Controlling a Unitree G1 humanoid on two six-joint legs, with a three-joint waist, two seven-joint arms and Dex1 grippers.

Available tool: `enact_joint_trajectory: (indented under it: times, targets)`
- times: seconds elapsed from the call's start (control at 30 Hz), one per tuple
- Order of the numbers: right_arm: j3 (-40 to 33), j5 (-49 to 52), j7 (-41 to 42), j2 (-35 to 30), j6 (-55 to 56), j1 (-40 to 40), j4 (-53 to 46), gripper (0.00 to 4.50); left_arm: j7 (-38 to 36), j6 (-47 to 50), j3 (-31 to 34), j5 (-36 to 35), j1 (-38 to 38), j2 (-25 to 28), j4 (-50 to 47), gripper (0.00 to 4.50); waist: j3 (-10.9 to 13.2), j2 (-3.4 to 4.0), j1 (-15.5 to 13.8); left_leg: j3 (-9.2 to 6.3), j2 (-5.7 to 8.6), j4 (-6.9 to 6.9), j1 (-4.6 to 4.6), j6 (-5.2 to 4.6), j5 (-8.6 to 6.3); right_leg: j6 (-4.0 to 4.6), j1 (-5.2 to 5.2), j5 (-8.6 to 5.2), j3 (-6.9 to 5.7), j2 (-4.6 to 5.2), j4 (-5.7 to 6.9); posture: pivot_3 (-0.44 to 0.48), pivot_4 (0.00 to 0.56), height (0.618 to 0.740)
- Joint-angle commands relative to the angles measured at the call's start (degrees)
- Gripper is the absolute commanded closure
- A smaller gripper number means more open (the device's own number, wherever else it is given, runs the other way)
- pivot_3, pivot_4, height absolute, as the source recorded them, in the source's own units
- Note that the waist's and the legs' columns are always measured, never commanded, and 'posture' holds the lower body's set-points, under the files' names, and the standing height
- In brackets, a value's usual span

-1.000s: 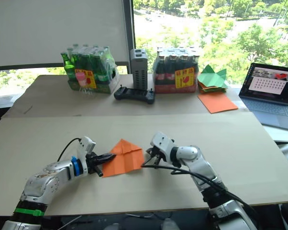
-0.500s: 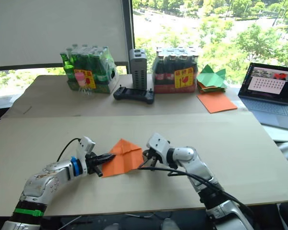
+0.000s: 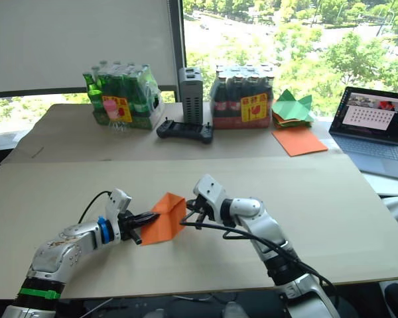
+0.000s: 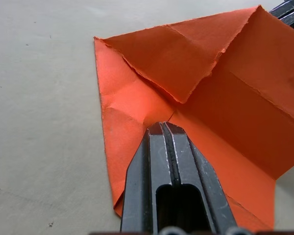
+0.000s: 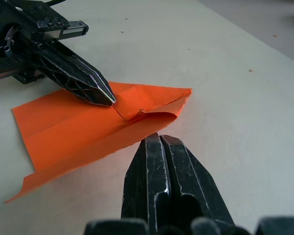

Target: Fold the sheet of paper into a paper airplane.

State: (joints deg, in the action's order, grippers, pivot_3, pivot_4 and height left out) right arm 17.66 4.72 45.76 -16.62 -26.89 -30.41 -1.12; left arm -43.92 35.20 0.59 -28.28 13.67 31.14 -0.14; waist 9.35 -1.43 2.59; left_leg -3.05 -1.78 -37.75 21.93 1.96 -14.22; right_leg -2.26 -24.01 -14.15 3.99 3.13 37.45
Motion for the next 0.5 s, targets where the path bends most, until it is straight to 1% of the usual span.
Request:
enact_joint_trajectory:
  times: [0.03,0.33,0.5]
  targets:
    - [0.65,0.44,-0.64,1.15,0.19,-1.05,-2.49,4.5,1.26,1.08,-0.58,2.65,-0.91,0.61,2.35,4.49,0.0,0.0,-0.01,0.0,0.0,0.0,0.0,0.0,0.0,0.0,0.0,0.0,0.0,0.0,0.01,0.0,0.15,0.74]
    - [3.44,0.16,-1.96,5.41,0.39,-1.68,-1.38,4.5,1.22,1.02,-0.5,2.71,-0.79,0.77,2.19,4.49,0.0,0.01,0.01,0.0,0.0,0.0,-0.01,0.0,0.0,0.0,-0.01,0.0,0.0,0.0,0.02,0.0,0.15,0.74]
    - [4.79,-0.66,-3.25,7.68,1.29,-2.58,1.06,4.5,1.25,0.98,-0.34,2.67,-1.07,0.9,1.96,4.49,-0.01,0.01,0.04,0.0,0.0,0.0,-0.01,0.0,0.0,0.0,-0.01,0.0,0.0,0.0,0.03,0.0,0.15,0.74]
